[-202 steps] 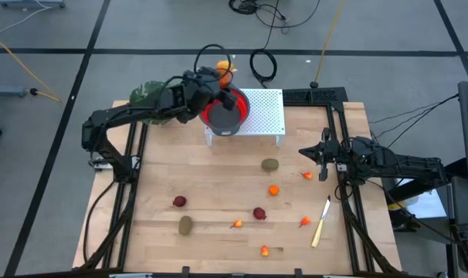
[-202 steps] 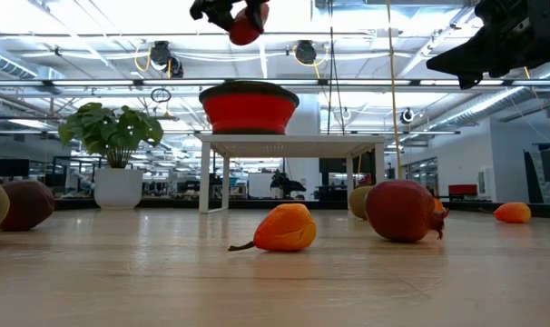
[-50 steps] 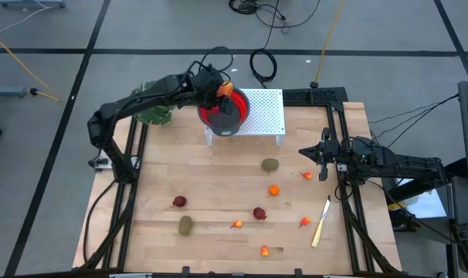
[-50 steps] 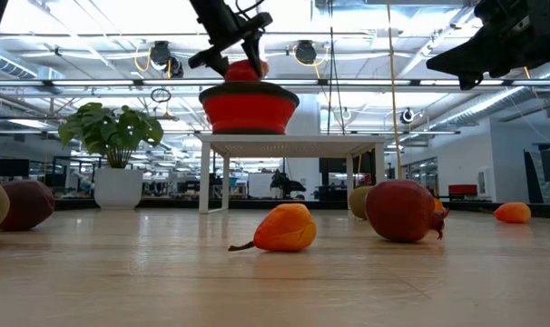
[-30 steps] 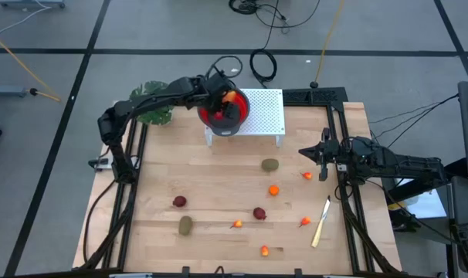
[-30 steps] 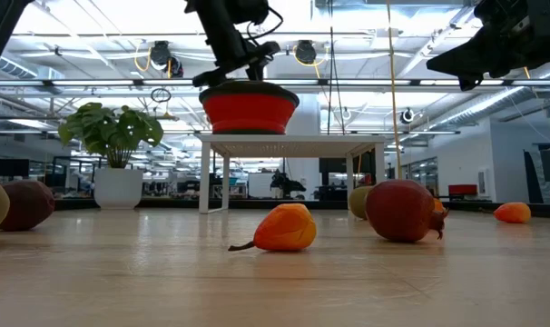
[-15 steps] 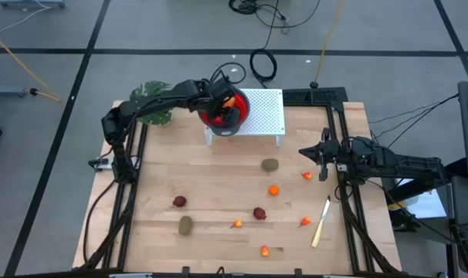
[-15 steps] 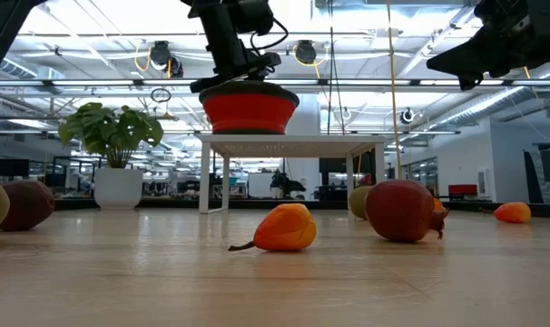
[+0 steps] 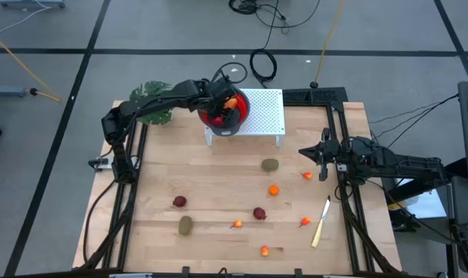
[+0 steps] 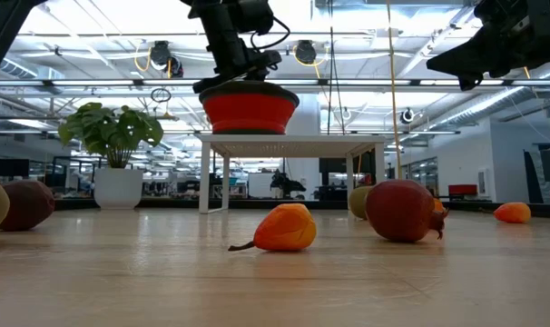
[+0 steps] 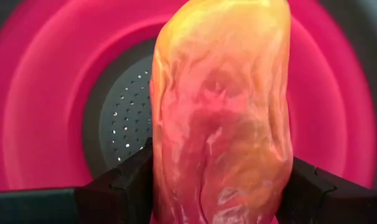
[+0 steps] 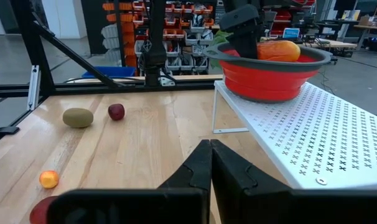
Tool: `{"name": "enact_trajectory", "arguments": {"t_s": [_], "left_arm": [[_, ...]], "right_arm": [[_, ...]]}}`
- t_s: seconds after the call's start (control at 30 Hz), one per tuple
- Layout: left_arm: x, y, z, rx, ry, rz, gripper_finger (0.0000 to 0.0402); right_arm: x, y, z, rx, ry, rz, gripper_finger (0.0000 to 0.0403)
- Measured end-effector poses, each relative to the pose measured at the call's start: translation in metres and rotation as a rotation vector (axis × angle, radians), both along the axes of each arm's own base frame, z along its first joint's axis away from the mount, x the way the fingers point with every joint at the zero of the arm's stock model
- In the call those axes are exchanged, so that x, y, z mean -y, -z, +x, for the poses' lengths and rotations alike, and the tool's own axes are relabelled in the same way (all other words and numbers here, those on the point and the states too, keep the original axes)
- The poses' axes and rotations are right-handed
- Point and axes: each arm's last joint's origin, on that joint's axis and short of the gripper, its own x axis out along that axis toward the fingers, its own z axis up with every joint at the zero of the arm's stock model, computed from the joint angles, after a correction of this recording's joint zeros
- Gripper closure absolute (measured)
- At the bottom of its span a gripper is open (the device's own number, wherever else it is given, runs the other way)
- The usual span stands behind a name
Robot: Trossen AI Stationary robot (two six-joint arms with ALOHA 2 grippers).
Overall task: Pick & Place Fruit
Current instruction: Put the mango into the red strainer bowl, then put the bottom left kiwi into the red strainer bowl
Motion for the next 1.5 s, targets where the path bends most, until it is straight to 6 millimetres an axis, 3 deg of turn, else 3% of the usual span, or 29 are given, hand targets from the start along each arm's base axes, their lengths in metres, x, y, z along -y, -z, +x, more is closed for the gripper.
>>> {"name": "enact_trajectory", "arguments": {"t_s": [0.3,0.7,0.93,1.1,1.2,1.5], "left_arm": [[0.0,0.0,0.0,-0.001,0.005,0.0,0.0155],[0.0,0.0,0.0,-0.01,0.076,0.007,0.008],[-0.009,-0.013,-0.004,0.086,0.071,0.027,0.0066],[-0.013,-0.04,-0.021,0.189,0.036,0.069,0.0079],[-0.006,-0.057,-0.033,0.224,0.03,0.103,0.0098],[0.053,-0.099,-0.053,0.338,0.132,0.113,0.019]], "right_arm": [[0.0,0.0,0.0,0.0,0.0,0.0,0.0403],[0.0,0.0,0.0,0.0,0.0,0.0,0.0403],[0.0,0.0,0.0,0.0,0.0,0.0,0.0403],[0.0,0.0,0.0,0.0,0.0,-0.001,0.0403],[0.0,0.0,0.0,0.0,0.002,-0.001,0.0403],[0.0,0.0,0.0,0.0,0.003,-0.003,0.0403]]}}
